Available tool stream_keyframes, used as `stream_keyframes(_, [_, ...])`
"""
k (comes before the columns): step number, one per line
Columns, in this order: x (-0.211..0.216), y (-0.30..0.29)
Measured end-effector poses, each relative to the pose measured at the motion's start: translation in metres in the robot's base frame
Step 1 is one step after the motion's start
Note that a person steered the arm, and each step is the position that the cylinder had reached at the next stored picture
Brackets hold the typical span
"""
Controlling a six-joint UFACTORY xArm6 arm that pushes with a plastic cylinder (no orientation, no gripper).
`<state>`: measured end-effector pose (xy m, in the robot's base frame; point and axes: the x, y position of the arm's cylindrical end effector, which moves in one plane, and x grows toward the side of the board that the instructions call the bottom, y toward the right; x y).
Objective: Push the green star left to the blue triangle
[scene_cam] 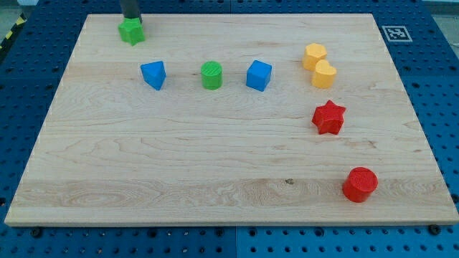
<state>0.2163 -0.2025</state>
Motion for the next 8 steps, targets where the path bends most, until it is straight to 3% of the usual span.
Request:
stream_keyframes(4, [0.044,0.003])
stream_keyframes(8, [0.047,0.034])
